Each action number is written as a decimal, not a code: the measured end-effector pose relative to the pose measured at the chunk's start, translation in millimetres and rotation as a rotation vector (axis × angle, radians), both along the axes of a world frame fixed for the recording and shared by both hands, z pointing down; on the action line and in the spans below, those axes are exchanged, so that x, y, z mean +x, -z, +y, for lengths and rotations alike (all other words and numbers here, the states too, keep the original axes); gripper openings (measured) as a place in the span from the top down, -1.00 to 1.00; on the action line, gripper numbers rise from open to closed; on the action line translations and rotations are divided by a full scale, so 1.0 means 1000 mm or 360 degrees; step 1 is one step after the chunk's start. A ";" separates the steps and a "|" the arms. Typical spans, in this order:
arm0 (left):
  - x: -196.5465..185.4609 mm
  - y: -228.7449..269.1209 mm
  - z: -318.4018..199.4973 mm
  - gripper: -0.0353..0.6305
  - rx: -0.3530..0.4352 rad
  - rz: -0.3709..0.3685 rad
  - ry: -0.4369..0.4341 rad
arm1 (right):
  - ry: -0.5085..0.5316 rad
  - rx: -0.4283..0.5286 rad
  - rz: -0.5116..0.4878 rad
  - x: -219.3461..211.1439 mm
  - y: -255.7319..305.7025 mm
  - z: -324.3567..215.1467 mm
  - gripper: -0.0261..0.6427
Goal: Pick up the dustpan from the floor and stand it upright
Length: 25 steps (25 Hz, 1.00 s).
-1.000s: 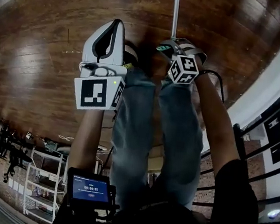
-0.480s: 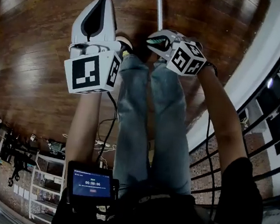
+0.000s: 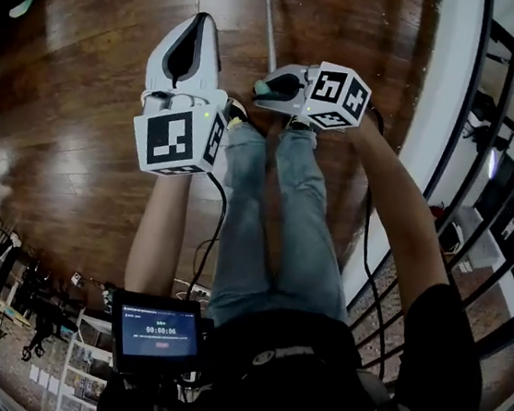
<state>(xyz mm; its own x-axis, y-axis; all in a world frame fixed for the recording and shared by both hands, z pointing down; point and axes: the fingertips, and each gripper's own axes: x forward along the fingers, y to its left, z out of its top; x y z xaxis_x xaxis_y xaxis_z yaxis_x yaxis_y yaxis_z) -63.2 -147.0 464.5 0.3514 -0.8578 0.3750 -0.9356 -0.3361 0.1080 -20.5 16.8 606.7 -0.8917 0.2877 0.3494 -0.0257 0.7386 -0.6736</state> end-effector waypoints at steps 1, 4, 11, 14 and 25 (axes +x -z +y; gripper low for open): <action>-0.002 0.012 -0.003 0.83 0.0016 -0.0003 -0.0007 | -0.0025 -0.0068 -0.0019 -0.004 0.012 -0.003 0.70; -0.009 0.040 -0.004 0.83 0.0065 -0.0010 -0.0028 | -0.0126 -0.0368 -0.0097 -0.019 0.045 -0.008 0.72; -0.007 0.106 -0.010 0.83 0.0147 -0.0011 -0.0045 | -0.0429 -0.1052 -0.0377 -0.025 0.126 -0.047 0.72; -0.003 0.115 -0.007 0.83 0.0140 0.0020 -0.0061 | -0.0614 -0.1313 -0.0505 -0.012 0.128 -0.062 0.72; 0.022 0.094 -0.009 0.83 0.0067 0.0031 -0.0148 | -0.0839 -0.1466 -0.0888 0.009 0.132 -0.090 0.58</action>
